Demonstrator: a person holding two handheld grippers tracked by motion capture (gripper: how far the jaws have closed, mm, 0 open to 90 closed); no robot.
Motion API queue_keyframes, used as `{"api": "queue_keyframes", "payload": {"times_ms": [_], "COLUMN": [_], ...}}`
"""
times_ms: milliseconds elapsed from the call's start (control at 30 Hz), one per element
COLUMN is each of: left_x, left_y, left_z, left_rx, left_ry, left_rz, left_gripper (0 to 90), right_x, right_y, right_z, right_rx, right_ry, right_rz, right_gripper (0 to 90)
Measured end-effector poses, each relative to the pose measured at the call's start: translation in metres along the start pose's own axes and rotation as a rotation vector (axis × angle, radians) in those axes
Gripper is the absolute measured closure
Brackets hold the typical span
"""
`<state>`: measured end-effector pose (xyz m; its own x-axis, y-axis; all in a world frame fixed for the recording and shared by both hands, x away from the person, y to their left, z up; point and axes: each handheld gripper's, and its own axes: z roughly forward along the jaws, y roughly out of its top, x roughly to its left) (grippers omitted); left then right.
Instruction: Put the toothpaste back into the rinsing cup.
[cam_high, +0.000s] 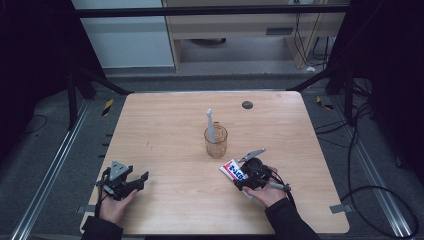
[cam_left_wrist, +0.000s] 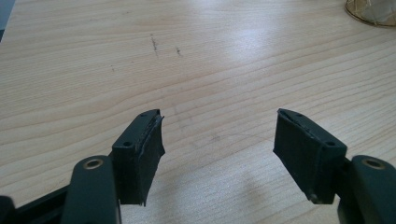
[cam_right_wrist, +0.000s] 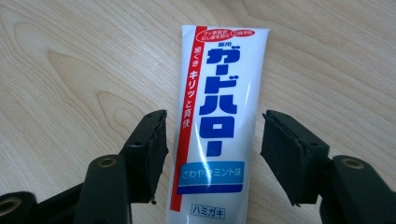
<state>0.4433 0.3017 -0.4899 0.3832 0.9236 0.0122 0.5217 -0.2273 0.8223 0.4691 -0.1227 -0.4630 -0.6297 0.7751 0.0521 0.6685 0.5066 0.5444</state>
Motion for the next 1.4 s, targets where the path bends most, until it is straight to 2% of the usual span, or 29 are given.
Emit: {"api": "queue_keyframes", "payload": {"times_ms": [167, 233, 633, 1000, 1400], "left_x": [0.000, 0.000, 0.000, 0.000, 0.000], "left_y": [0.000, 0.000, 0.000, 0.000, 0.000], "left_z": [0.000, 0.000, 0.001, 0.001, 0.001], "left_rx": [0.001, 0.000, 0.005, 0.007, 0.008], "left_ry": [-0.001, -0.001, -0.002, -0.003, -0.003], "left_rz": [0.000, -0.001, 0.002, 0.001, 0.001], "left_gripper": [31.6, 31.6, 31.6, 31.6, 31.6], "right_x": [0.000, 0.000, -0.003, -0.005, -0.003], "right_y": [-0.001, 0.000, -0.002, 0.000, 0.002], "right_z": [0.004, 0.005, 0.012, 0.015, 0.014], "right_rx": [0.024, 0.034, 0.092, 0.112, 0.140], "right_ry": [0.006, 0.010, 0.016, 0.028, 0.028], "right_rz": [0.005, 0.020, 0.024, 0.026, 0.046], "right_gripper": [40.0, 40.1, 41.5, 43.2, 51.4]}}
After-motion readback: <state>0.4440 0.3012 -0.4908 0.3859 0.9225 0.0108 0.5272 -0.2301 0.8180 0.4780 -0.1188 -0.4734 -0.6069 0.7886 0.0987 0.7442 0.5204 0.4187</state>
